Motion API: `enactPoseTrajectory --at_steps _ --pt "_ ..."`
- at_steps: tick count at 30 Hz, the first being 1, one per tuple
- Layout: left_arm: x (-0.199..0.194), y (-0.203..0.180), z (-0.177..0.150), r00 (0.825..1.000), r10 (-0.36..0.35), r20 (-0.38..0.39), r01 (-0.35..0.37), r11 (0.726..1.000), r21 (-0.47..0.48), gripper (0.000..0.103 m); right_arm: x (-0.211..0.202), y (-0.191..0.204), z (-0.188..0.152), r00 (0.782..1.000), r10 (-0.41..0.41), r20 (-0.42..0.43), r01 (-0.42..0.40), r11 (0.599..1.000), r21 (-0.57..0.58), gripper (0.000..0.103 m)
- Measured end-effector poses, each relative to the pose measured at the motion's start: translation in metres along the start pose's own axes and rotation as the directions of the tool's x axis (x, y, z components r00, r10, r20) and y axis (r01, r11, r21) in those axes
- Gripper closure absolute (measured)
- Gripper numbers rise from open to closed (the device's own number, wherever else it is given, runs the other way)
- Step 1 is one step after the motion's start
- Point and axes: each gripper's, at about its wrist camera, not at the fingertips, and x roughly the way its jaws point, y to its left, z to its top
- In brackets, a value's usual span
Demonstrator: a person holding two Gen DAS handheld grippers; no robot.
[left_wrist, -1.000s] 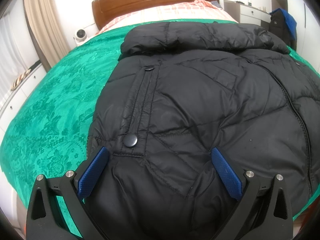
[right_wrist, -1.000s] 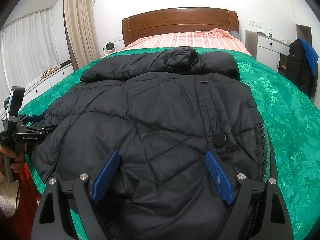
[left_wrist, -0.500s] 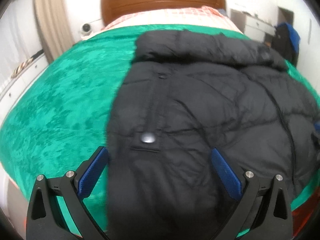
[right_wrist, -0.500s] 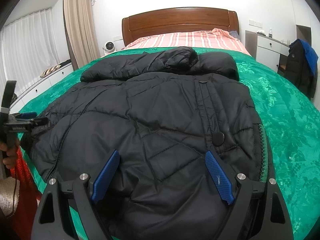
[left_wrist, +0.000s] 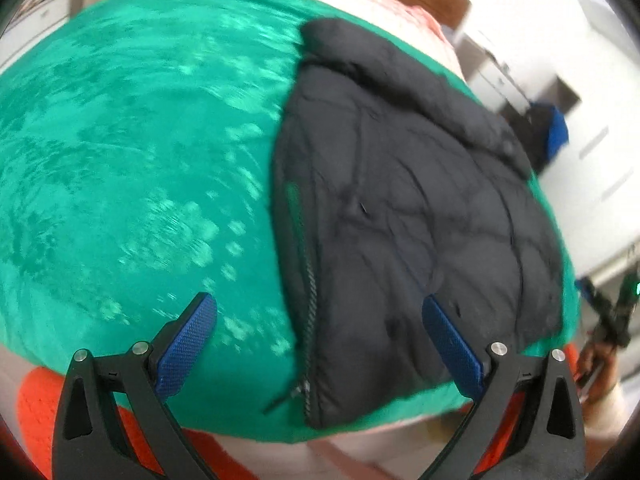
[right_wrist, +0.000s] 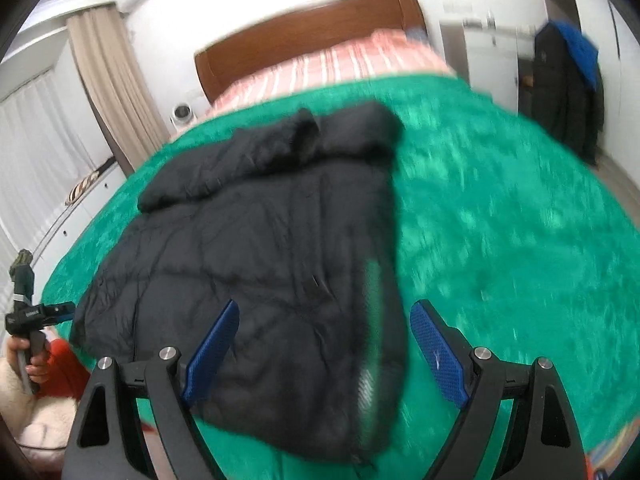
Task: Fold large clothes
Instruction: 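Grasp the jacket hem by the green zipper with both grippers and lift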
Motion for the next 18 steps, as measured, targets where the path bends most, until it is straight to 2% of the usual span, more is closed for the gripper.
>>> enactPoseTrajectory --at_steps 3,5,7,9,11,12,14,15,16,18 --pt "0.013 -0.014 -0.005 0.999 0.006 -0.037 -0.004 0.999 0.050 0.001 0.008 -0.015 -0.012 0.993 0.036 -0.113 -0.031 0.999 0.044 0.016" --pt "0.022 -0.024 -0.006 0.998 0.018 -0.058 -0.013 0.997 0.077 0.001 0.015 -0.019 -0.023 0.980 0.084 -0.180 -0.073 0.995 0.066 0.016" --pt "0.022 -0.029 -0.010 0.997 0.039 -0.067 -0.032 0.994 0.100 0.002 0.021 -0.020 -0.030 0.969 0.130 -0.212 -0.113 0.990 0.089 0.016" --pt "0.023 -0.033 -0.012 0.994 0.065 -0.082 -0.055 0.992 0.117 0.009 0.029 -0.022 -0.036 0.958 0.176 -0.228 -0.150 0.980 0.128 0.018" --pt "0.022 -0.035 -0.013 0.991 0.075 -0.108 -0.061 0.991 0.122 0.036 0.034 -0.026 -0.039 0.956 0.185 -0.226 -0.152 0.976 0.155 0.029" --pt "0.022 -0.036 -0.013 0.990 0.071 -0.123 -0.056 0.991 0.122 0.041 0.037 -0.030 -0.039 0.957 0.190 -0.221 -0.152 0.972 0.178 0.032" --pt "0.020 -0.039 -0.013 0.986 0.100 -0.131 -0.083 0.988 0.129 0.060 0.040 -0.037 -0.038 0.954 0.197 -0.227 -0.149 0.966 0.213 0.056" --pt "0.018 -0.040 -0.013 0.986 0.095 -0.139 -0.077 0.989 0.127 0.066 0.040 -0.039 -0.036 0.951 0.201 -0.233 -0.150 0.964 0.221 0.061" --pt "0.016 -0.039 -0.012 0.985 0.089 -0.144 -0.072 0.990 0.120 0.074 0.039 -0.041 -0.034 0.949 0.207 -0.238 -0.152 0.962 0.228 0.069" --pt "0.010 -0.038 -0.010 0.987 0.073 -0.146 -0.058 0.993 0.101 0.081 0.034 -0.040 -0.031 0.945 0.220 -0.241 -0.165 0.959 0.229 0.077"
